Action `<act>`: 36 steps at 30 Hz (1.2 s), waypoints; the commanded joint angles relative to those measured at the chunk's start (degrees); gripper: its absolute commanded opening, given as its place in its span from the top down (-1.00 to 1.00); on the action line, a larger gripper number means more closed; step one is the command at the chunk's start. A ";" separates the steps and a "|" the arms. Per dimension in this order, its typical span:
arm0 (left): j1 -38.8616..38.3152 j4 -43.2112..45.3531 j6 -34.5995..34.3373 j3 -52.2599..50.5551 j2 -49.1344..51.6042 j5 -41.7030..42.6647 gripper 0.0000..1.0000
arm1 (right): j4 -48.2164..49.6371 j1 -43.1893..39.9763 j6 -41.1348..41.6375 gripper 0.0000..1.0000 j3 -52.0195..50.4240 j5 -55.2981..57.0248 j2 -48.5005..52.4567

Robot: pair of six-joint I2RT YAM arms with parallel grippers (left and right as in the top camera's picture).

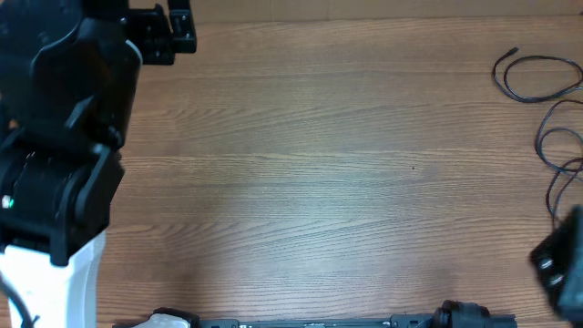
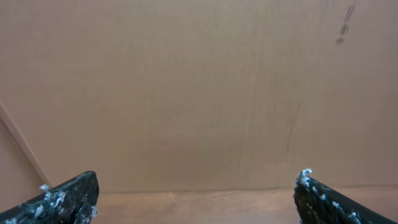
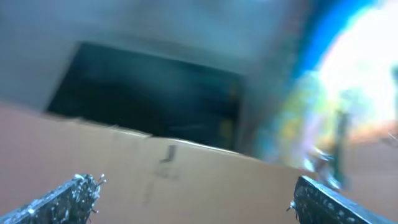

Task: Untangle cables

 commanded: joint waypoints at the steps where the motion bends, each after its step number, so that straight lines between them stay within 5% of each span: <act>1: -0.44 0.13 0.04 0.02 -0.37 0.76 -1.00 | -2.51 0.33 13.55 -1.00 -3.52 15.37 5.25; 14: -0.39 0.22 1.60 -0.04 -0.37 0.42 -1.00 | 19.56 0.44 15.34 -1.00 -38.86 3.54 -5.68; 36: -0.39 -0.13 1.62 -0.09 -0.37 0.02 -1.00 | -12.20 -1.79 7.74 -1.00 -47.43 0.85 -10.86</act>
